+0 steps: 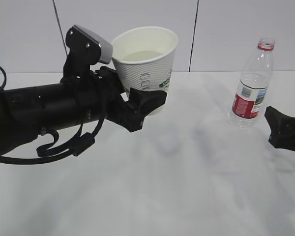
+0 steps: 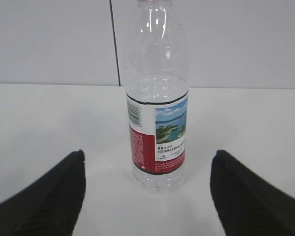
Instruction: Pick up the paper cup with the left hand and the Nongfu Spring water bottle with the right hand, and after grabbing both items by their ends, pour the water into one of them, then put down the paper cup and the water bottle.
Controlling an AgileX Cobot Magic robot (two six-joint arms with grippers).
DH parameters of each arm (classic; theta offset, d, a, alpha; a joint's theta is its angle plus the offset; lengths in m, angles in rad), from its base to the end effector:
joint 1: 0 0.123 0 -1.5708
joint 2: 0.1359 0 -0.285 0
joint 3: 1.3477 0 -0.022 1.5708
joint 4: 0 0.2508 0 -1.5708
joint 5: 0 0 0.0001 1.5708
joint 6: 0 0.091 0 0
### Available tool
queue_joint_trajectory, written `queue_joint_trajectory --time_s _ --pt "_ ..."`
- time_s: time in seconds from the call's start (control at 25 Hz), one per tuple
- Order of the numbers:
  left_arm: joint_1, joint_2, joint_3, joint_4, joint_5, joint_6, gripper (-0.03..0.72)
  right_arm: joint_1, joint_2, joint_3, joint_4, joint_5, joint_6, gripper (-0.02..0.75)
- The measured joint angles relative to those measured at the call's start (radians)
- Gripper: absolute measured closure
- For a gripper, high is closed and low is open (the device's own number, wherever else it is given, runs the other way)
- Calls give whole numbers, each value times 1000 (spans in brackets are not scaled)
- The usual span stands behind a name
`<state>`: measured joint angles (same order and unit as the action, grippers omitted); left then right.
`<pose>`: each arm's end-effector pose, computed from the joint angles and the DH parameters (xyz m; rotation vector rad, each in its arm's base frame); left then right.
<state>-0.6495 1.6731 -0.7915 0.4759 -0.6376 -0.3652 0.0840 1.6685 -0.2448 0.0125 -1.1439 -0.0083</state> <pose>0.2592 -0.2279 0.2179 0.7955 1.6458 -0.6893 0.2341 0.0187 0.1439 -0.0685 1.7623 0.0487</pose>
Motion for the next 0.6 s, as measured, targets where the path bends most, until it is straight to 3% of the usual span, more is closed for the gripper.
queue_joint_trajectory --time_s 0.36,0.6 --pt "62 59 0 -67 -15 7 184 0 0 0 -2 0 0 145" --pt "106 61 0 -140 -24 85 198 0 0 0 -2 0 0 145"
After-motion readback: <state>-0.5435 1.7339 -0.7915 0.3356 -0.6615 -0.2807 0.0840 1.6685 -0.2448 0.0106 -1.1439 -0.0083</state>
